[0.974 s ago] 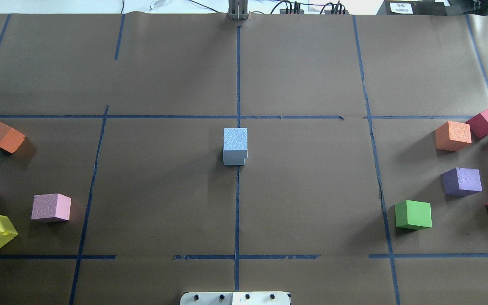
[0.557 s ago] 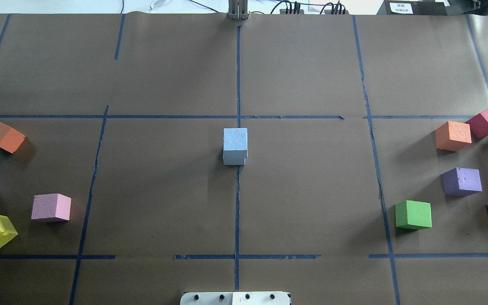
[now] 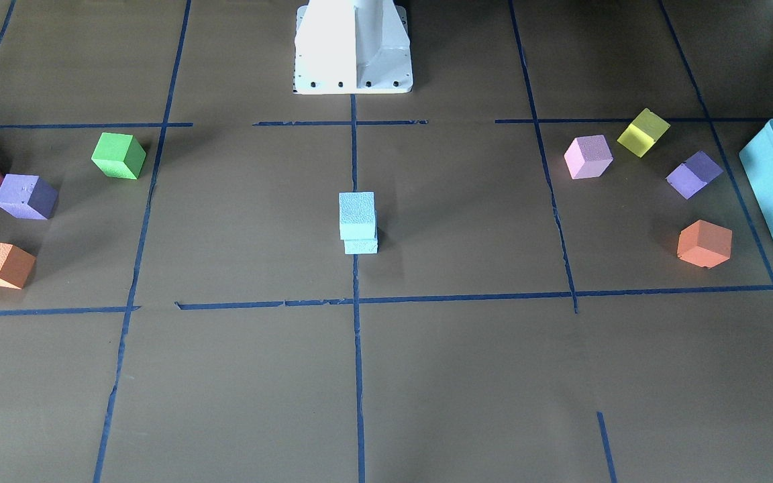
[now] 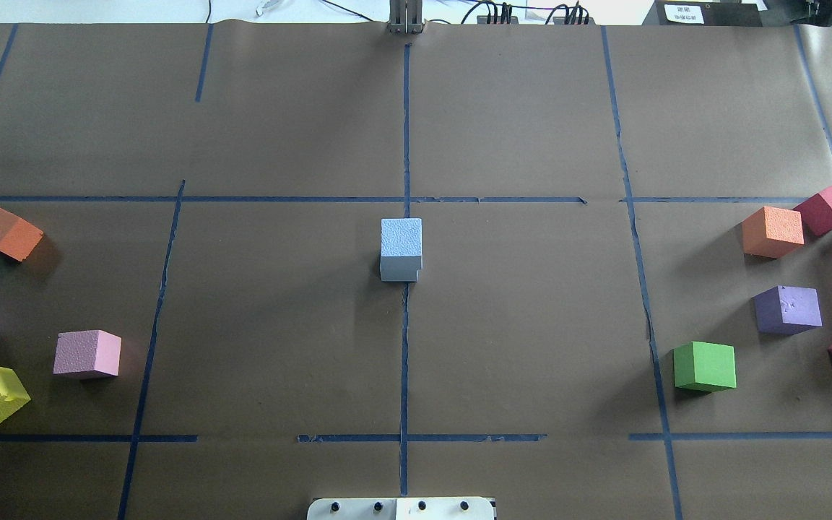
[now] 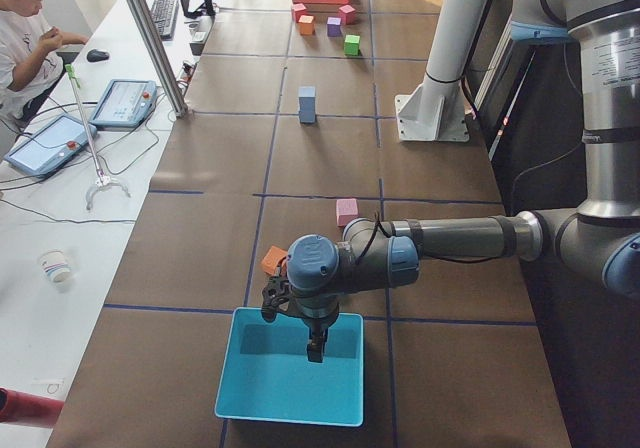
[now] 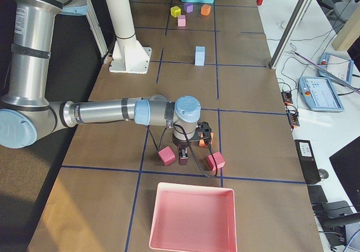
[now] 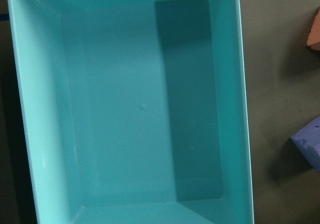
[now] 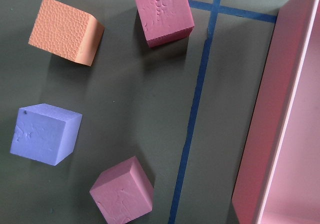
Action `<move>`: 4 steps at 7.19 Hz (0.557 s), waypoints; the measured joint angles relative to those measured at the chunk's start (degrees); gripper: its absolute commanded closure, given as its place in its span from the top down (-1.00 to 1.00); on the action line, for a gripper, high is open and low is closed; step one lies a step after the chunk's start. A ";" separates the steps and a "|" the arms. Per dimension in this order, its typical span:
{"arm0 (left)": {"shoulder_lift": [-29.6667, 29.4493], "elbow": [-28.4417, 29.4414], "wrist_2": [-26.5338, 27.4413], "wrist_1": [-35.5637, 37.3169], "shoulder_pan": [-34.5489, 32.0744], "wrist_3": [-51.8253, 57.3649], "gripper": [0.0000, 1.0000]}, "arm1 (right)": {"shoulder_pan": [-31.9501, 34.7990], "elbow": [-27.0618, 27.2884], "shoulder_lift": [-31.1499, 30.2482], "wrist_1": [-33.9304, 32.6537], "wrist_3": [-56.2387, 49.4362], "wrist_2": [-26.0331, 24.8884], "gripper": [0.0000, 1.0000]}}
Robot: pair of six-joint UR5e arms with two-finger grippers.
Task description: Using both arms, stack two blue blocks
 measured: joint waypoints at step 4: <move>-0.22 -0.27 -0.13 -2.59 0.03 0.04 1.00 | -0.02 0.05 0.03 0.00 0.00 1.08 1.00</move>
